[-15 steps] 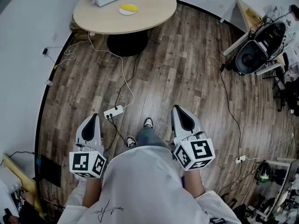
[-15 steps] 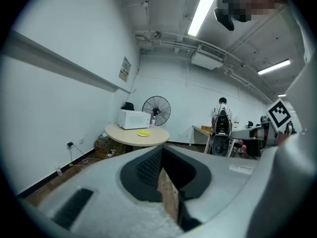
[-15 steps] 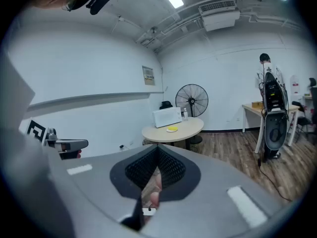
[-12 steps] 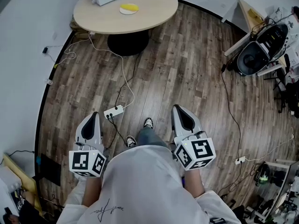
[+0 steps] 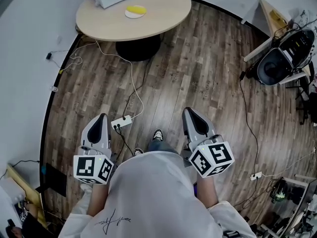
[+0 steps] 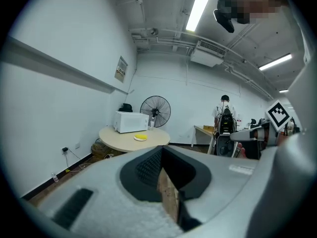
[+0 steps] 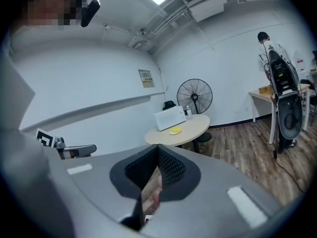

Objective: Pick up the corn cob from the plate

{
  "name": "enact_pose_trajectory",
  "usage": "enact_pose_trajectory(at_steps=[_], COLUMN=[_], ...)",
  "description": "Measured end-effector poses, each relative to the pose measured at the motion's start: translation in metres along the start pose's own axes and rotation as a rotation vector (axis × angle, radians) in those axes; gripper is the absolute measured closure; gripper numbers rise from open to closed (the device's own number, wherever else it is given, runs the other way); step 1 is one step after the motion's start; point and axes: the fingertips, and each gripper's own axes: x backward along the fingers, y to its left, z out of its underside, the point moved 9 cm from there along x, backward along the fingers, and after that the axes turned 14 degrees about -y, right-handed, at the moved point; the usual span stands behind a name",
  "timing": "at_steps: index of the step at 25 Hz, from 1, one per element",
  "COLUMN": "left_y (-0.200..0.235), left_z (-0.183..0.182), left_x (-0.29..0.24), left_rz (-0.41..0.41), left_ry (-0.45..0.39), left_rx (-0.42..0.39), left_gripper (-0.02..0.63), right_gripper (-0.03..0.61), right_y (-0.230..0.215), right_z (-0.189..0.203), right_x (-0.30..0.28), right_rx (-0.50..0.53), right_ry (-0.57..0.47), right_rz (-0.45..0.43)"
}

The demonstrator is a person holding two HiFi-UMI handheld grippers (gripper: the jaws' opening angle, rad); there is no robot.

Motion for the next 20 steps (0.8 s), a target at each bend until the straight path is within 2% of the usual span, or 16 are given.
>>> enact_pose_trajectory(at_steps=[11, 20], left_y=[-0.043, -0.056], left_z=[0.009, 0.015], left_x=[-0.065, -0.097], left_rz=[0.017, 0.042], left_ry=[0.014, 0.042], left_rx=[-0.024, -0.038], left_gripper=[0.617, 0.617], right_gripper=[0.566, 0.566], right_y=[-0.069, -0.097], right_z=[-0.002, 0.003], right_x=[-0.027, -0.044], right_rx=[0.0, -0.023], right_ry=[0.051, 0.075], right_rz=[-0.032, -0.043])
